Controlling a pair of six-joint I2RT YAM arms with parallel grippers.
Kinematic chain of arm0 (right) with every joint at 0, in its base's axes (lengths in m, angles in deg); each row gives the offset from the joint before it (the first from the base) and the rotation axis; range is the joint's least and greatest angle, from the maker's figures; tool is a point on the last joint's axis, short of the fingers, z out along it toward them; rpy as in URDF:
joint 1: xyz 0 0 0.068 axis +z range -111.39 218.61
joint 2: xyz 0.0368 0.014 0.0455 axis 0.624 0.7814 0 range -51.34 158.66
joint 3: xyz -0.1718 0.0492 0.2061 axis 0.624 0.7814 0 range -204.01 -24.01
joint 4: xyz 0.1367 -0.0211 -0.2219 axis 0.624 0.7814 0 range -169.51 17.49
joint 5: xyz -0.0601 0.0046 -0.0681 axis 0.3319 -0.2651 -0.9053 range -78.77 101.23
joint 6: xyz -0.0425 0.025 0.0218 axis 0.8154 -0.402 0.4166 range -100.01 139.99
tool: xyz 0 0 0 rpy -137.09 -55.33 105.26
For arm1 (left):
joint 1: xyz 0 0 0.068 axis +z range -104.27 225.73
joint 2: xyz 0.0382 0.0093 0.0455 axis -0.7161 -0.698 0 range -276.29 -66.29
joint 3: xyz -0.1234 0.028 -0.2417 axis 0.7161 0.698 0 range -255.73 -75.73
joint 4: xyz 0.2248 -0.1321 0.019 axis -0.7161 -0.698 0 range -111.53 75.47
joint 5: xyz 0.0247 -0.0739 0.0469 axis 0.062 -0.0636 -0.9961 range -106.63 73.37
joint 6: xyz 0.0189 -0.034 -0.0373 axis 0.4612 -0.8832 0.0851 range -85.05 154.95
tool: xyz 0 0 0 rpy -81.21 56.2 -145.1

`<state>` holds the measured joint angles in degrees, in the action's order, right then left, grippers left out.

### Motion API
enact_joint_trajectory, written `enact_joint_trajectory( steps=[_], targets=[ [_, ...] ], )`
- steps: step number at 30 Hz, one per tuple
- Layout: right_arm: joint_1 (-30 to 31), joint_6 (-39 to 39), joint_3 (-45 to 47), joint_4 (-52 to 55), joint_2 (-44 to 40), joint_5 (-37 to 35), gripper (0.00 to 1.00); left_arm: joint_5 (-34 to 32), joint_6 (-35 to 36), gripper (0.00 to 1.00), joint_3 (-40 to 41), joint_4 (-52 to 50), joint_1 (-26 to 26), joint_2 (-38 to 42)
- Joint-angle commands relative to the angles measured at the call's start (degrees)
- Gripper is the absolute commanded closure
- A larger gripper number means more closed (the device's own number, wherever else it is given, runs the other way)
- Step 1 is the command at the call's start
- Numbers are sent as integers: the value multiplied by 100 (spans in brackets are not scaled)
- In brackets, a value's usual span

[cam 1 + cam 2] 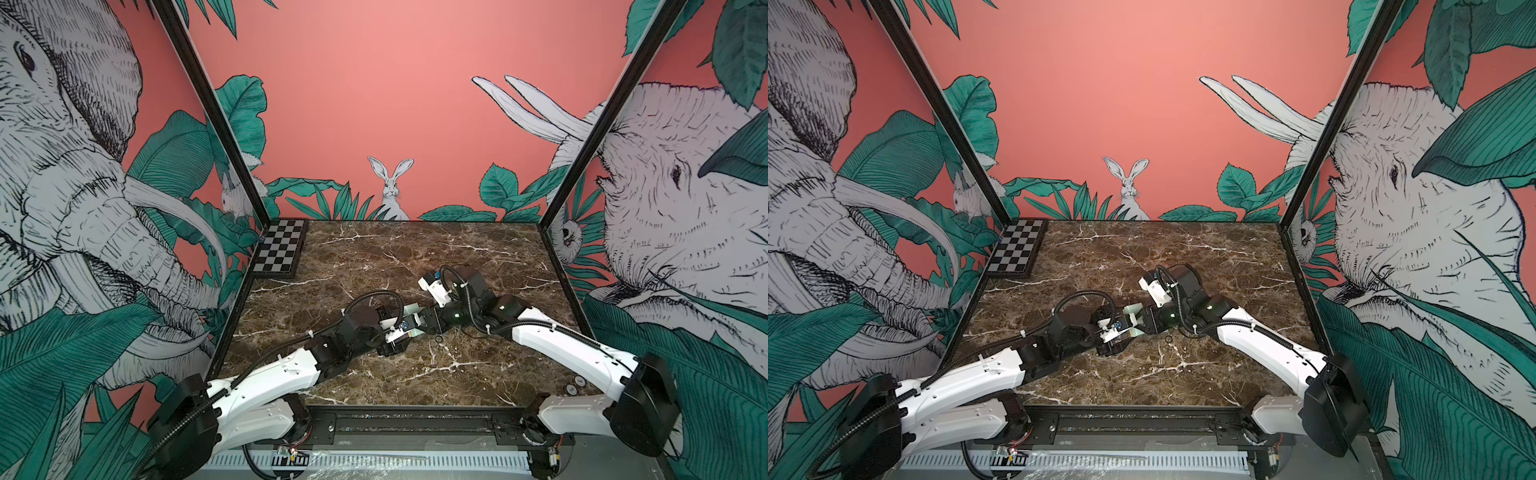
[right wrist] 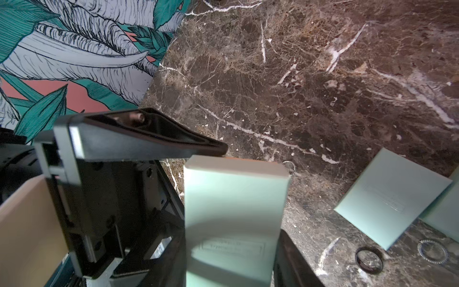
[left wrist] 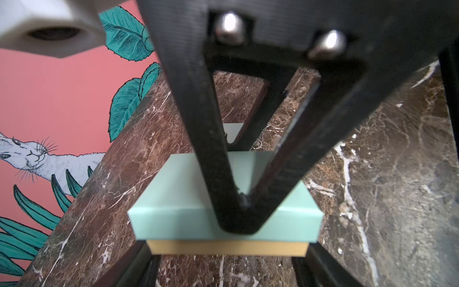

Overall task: Take the rings out of the lift-off lid box
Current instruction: Open the lid on the jewelry box.

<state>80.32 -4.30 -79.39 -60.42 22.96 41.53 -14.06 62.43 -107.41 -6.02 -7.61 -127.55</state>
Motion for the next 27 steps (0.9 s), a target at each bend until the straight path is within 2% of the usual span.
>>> enact_joint_trajectory(
  steps=[1, 27],
  targets=[
    [-93, -14, -50, -301, -320, 221, 68, -214, 79, 63, 63, -803, 52, -121],
    [-241, 8, -201, -45, -428, 341, 67, -58, 363, 61, 12, -1166, -89, -354]
  ],
)
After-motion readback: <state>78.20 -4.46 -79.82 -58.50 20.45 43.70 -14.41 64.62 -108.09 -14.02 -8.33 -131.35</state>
